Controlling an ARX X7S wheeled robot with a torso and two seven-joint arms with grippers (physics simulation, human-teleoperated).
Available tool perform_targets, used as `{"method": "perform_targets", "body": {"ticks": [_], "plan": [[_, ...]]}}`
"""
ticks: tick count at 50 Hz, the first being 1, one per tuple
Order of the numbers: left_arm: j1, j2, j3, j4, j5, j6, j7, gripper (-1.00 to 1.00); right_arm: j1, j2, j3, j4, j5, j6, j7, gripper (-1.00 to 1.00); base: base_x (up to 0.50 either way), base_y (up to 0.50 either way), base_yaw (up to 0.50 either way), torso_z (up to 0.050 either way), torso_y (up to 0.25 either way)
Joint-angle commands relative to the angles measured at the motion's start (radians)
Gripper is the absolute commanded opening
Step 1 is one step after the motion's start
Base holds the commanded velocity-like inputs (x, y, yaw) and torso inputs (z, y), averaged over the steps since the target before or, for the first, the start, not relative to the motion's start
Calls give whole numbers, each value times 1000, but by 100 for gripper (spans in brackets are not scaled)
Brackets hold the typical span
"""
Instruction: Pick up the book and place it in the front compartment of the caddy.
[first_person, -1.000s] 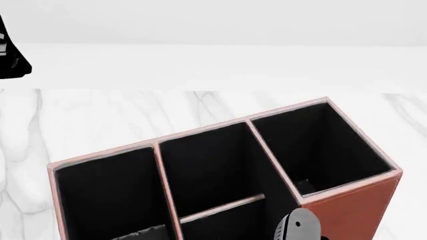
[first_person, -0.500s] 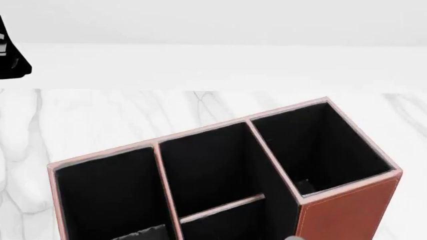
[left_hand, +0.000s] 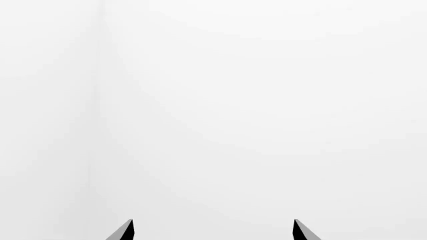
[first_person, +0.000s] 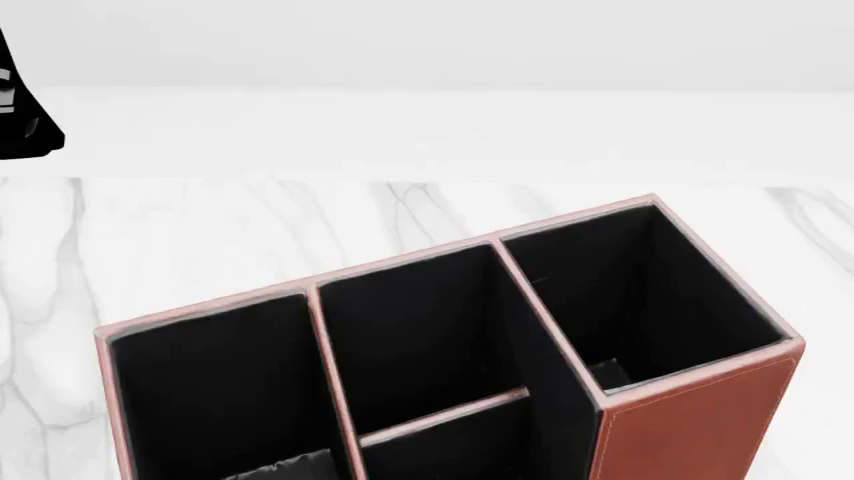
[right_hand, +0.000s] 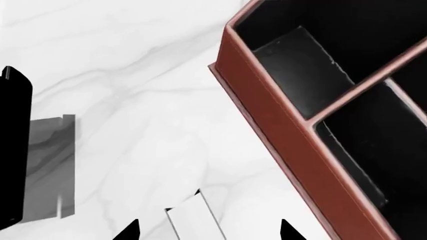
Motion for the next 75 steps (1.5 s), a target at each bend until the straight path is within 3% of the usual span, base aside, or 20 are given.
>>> {"method": "perform_targets", "body": {"ticks": [1, 28, 75], "plan": [[-1, -2, 1, -3, -3, 2, -3, 100, -18, -13, -77, 14, -59, -29, -7, 100, 0, 0, 0, 0, 0], [3, -7, 5, -6, -11, 8, -10, 100, -65, -6, -197, 64, -159, -71, -7, 100, 0, 0, 0, 0, 0], [2, -18, 8, -16, -23, 18, -23, 100, 12, -64, -360, 174, -287, -71, -71, 100, 0, 0, 0, 0, 0]]}}
